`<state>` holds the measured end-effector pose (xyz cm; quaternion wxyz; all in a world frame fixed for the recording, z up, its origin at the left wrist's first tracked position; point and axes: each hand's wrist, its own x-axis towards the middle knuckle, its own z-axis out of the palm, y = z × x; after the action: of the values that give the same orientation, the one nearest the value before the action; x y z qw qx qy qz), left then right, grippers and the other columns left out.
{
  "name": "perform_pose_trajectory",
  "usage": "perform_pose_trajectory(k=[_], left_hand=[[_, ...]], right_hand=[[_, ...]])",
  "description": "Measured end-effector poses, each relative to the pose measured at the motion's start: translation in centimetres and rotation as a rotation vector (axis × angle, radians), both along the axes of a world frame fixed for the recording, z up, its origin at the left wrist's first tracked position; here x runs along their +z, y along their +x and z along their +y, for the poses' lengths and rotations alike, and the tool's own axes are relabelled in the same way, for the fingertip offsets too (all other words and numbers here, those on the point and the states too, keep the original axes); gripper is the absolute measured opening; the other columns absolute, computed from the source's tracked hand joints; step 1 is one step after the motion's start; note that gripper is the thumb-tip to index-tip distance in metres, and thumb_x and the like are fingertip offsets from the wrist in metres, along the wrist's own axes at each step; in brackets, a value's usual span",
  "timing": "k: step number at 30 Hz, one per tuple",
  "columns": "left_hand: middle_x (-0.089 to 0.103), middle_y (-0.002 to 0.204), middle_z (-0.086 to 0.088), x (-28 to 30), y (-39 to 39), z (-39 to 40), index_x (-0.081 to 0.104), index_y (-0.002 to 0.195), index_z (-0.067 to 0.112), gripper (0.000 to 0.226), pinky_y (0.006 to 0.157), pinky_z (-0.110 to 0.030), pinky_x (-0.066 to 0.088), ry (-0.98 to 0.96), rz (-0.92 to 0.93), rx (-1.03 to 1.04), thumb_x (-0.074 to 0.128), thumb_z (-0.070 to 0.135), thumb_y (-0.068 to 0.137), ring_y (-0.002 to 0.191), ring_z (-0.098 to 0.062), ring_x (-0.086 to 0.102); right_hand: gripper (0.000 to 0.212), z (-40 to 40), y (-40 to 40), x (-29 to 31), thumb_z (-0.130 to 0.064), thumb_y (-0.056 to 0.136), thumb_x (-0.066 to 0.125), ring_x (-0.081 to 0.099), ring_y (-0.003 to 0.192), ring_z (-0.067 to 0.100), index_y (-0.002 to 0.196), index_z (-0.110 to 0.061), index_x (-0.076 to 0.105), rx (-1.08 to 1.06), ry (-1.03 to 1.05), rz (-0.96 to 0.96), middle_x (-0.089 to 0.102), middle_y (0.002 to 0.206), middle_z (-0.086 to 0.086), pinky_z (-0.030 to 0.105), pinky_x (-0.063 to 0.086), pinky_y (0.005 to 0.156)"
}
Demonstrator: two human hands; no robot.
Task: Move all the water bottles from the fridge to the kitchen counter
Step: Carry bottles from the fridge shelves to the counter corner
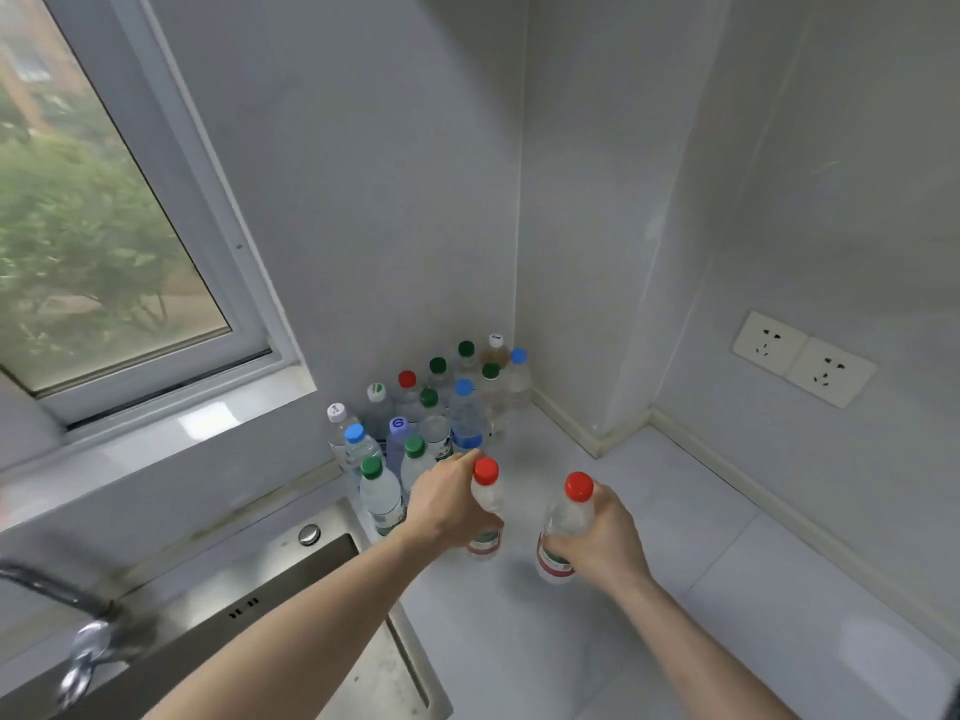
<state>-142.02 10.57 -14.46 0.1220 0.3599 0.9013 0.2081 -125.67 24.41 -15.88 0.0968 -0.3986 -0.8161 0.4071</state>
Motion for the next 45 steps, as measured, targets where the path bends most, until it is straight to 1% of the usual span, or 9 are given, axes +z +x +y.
perform_pose_trajectory(k=[8, 11, 15, 20, 28, 33, 38, 42, 45], left_hand=[[0.068, 0.103, 0.010, -1.7, -5.8, 4.4, 0.064, 0.108, 0.032, 0.057, 0.089, -0.035, 0.040, -0.123, 0.138, 0.020, 0.089, 0.051, 0.060, 0.098, -0.021, 0.061], [0.068, 0.105, 0.009, -2.2, -7.6, 5.2, 0.064, 0.111, 0.031, 0.056, 0.091, -0.035, 0.035, -0.162, 0.177, 0.027, 0.088, 0.048, 0.064, 0.100, -0.020, 0.060], [0.067, 0.102, 0.009, -3.0, -9.3, 5.7, 0.063, 0.108, 0.031, 0.052, 0.093, -0.036, 0.037, -0.203, 0.176, 0.035, 0.087, 0.045, 0.064, 0.098, -0.021, 0.060], [0.068, 0.096, 0.008, -4.2, -10.7, 6.1, 0.064, 0.104, 0.030, 0.052, 0.088, -0.036, 0.041, -0.278, 0.153, 0.070, 0.085, 0.047, 0.059, 0.089, -0.021, 0.061], [0.065, 0.088, 0.007, -4.8, -12.3, 5.3, 0.058, 0.095, 0.029, 0.038, 0.084, -0.034, 0.030, -0.307, 0.132, 0.126, 0.084, 0.037, 0.068, 0.081, -0.020, 0.057], [0.065, 0.086, 0.005, -4.8, -12.9, 5.3, 0.054, 0.096, 0.025, 0.036, 0.087, -0.038, 0.038, -0.316, 0.133, 0.162, 0.079, 0.039, 0.073, 0.082, -0.022, 0.059], [0.067, 0.095, 0.005, -3.9, -13.4, 5.4, 0.057, 0.106, 0.024, 0.027, 0.081, -0.038, 0.037, -0.226, 0.183, 0.151, 0.068, 0.041, 0.087, 0.089, -0.024, 0.061], [0.070, 0.098, 0.006, -3.5, -13.3, 5.2, 0.061, 0.106, 0.026, 0.022, 0.079, -0.036, 0.035, -0.180, 0.236, 0.125, 0.065, 0.042, 0.092, 0.091, -0.023, 0.063], [0.070, 0.103, 0.007, -3.6, -13.2, 4.7, 0.062, 0.110, 0.026, 0.023, 0.078, -0.034, 0.036, -0.155, 0.243, 0.108, 0.066, 0.041, 0.094, 0.093, -0.023, 0.064]], right_hand=[[0.023, 3.9, -6.0, -2.9, -0.029, 0.069, 0.075, 0.067, 0.082, 0.024, 0.083, -0.021, 0.059, 0.018, -0.006, -0.044, 0.066, 0.089, -0.001, 0.037, 0.058, 0.074], [0.026, 5.0, -7.9, -3.9, -0.027, 0.068, 0.078, 0.066, 0.082, 0.022, 0.085, -0.022, 0.059, 0.029, -0.036, -0.040, 0.066, 0.091, -0.003, 0.035, 0.057, 0.073], [0.036, 6.0, -10.3, -5.2, -0.022, 0.063, 0.084, 0.066, 0.087, 0.022, 0.091, -0.025, 0.060, 0.068, -0.054, -0.057, 0.066, 0.096, -0.005, 0.030, 0.053, 0.073], [0.026, 7.0, -13.5, -6.6, -0.025, 0.066, 0.078, 0.067, 0.083, 0.019, 0.086, -0.025, 0.063, 0.131, -0.013, -0.069, 0.066, 0.089, -0.008, 0.021, 0.042, 0.064], [0.038, 7.0, -17.5, -6.9, -0.018, 0.073, 0.086, 0.066, 0.099, 0.024, 0.106, -0.017, 0.067, 0.184, 0.017, -0.070, 0.068, 0.105, 0.000, 0.029, 0.054, 0.085], [0.029, 6.3, -19.9, -7.0, -0.020, 0.076, 0.084, 0.067, 0.097, 0.023, 0.100, -0.020, 0.067, 0.240, 0.042, -0.071, 0.070, 0.103, -0.001, 0.029, 0.054, 0.082], [0.034, 5.7, -21.3, -7.4, -0.015, 0.076, 0.084, 0.066, 0.105, 0.026, 0.107, -0.018, 0.069, 0.273, 0.038, -0.080, 0.069, 0.112, 0.003, 0.032, 0.054, 0.089], [0.043, 5.3, -21.6, -8.2, -0.020, 0.073, 0.088, 0.065, 0.108, 0.024, 0.111, -0.021, 0.068, 0.266, 0.043, -0.061, 0.065, 0.115, 0.001, 0.032, 0.053, 0.092], [0.059, 5.0, -21.7, -8.4, -0.021, 0.073, 0.091, 0.061, 0.118, 0.020, 0.125, -0.023, 0.063, 0.251, 0.020, -0.035, 0.063, 0.125, -0.002, 0.034, 0.051, 0.102]])
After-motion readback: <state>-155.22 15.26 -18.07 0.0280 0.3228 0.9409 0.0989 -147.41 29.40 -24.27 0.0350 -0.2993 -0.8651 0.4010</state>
